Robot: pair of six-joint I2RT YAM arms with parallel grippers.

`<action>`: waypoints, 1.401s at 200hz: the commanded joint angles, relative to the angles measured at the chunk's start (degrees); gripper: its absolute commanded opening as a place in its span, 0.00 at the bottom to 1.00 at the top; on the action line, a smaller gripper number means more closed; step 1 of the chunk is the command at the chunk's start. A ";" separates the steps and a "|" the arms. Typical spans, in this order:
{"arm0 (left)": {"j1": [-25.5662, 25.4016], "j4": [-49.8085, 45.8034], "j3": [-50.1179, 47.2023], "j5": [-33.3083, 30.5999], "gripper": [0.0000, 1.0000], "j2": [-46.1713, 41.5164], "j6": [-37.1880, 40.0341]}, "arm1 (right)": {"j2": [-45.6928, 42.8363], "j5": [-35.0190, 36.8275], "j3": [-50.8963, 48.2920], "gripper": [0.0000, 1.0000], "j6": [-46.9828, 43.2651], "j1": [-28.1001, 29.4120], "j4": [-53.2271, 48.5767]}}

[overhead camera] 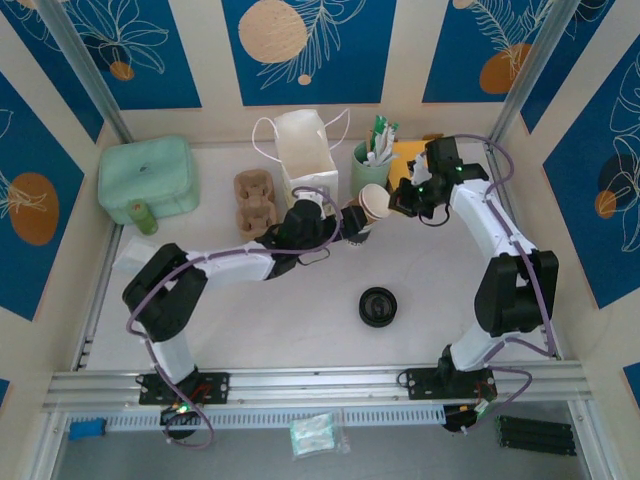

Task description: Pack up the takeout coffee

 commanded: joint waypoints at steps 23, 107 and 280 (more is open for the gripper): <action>-0.66 -4.57 1.37 1.63 0.99 -4.89 2.86 | 2.15 2.95 2.76 0.00 -1.47 2.25 -2.71; -0.54 -8.56 -0.39 -0.35 0.99 -8.85 5.05 | 2.80 14.45 8.15 0.00 -4.42 6.06 -8.73; -0.47 -8.56 -1.73 0.77 0.99 -9.74 5.09 | 7.05 11.31 10.08 0.00 -2.17 6.42 -7.32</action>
